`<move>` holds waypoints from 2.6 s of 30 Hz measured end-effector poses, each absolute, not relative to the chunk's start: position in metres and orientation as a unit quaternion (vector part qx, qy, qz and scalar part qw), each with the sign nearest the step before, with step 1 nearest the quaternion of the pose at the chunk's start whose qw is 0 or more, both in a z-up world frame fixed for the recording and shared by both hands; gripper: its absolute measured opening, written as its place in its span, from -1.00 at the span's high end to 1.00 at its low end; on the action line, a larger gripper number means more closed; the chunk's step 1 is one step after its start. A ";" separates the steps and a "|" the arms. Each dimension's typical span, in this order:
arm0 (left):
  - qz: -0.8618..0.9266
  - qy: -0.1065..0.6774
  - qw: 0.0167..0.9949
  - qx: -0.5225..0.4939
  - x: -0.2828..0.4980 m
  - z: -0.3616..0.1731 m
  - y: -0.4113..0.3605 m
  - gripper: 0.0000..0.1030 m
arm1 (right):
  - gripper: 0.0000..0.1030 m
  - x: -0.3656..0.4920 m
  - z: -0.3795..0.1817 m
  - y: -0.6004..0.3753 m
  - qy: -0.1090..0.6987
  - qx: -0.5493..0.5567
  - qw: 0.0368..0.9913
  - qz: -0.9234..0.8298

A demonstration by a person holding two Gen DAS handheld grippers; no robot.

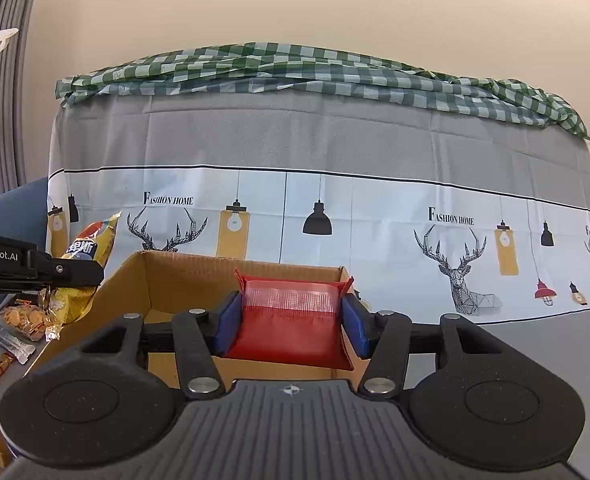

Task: Organize snacks
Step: 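Hold the yellow bar and red pack above the box with both grippers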

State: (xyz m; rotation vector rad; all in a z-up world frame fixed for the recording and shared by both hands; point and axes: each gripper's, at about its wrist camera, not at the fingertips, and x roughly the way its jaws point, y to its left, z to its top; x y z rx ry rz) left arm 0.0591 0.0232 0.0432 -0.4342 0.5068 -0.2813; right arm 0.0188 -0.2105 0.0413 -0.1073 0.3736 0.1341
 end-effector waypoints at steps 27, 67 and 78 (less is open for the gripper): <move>-0.147 0.249 0.935 -0.203 0.061 0.042 0.017 0.85 | -0.09 0.021 0.037 -0.206 0.188 -0.058 0.978 0.061; -0.158 0.242 0.937 -0.194 0.058 0.043 0.009 0.85 | -0.10 0.021 0.036 -0.202 0.190 -0.067 0.977 0.064; -0.161 0.240 0.938 -0.192 0.057 0.044 0.008 0.85 | -0.10 0.021 0.035 -0.202 0.190 -0.067 0.977 0.066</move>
